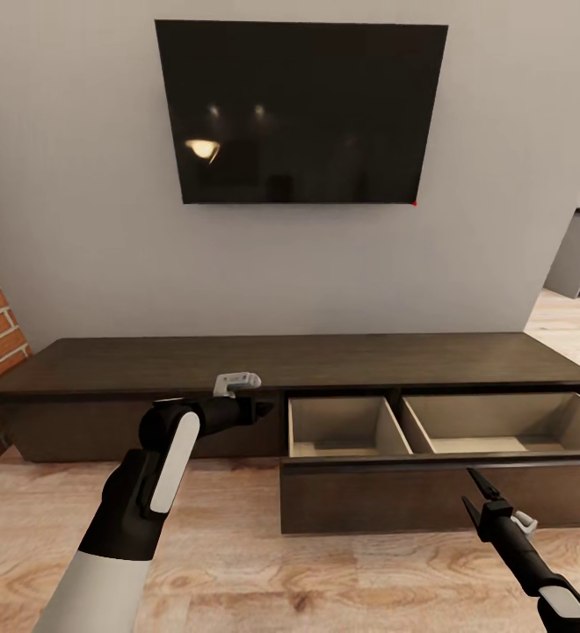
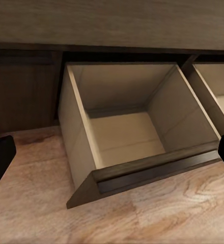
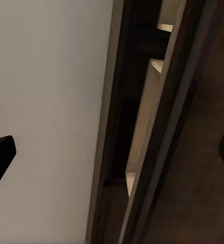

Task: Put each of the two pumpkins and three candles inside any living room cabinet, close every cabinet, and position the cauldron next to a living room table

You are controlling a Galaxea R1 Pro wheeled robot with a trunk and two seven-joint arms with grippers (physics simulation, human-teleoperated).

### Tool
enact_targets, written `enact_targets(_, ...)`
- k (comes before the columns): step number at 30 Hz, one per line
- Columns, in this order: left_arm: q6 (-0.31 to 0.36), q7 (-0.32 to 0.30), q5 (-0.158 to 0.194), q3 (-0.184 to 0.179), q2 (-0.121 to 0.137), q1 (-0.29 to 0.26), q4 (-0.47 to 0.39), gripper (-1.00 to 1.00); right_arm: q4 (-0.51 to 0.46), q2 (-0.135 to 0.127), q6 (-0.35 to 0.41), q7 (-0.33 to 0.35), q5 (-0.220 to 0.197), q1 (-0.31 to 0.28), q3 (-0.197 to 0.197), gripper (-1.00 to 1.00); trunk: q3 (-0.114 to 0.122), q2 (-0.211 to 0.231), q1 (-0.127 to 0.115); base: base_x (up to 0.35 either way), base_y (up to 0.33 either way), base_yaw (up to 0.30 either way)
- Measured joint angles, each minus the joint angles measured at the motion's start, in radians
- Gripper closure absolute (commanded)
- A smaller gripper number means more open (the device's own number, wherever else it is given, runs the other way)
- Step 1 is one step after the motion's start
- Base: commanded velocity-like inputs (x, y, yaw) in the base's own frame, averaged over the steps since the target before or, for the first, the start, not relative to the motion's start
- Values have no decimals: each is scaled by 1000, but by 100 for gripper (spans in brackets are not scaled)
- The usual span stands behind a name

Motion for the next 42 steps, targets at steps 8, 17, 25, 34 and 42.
enact_targets(8,0,0,0,0,0,0,0,-100,0,4,-1,1,-2,0,-7,-100,0,0,0,-2,0,0)
enact_targets(17,0,0,0,0,0,0,0,-100,-1,0,1,3,-1,0,-47,-100,0,0,0,0,0,0)
enact_targets(25,0,-1,1,0,0,0,-1,-100,-2,-3,33,5,0,0,-47,-100,0,0,0,-134,0,0)
enact_targets(34,0,-1,2,1,-1,0,0,-100,-10,-5,99,6,3,0,-43,-100,15,1,-2,-45,0,0)
enact_targets(42,0,1,0,4,-1,-1,10,-100,-12,-2,98,5,2,1,-48,-100,46,3,-5,-3,0,0)
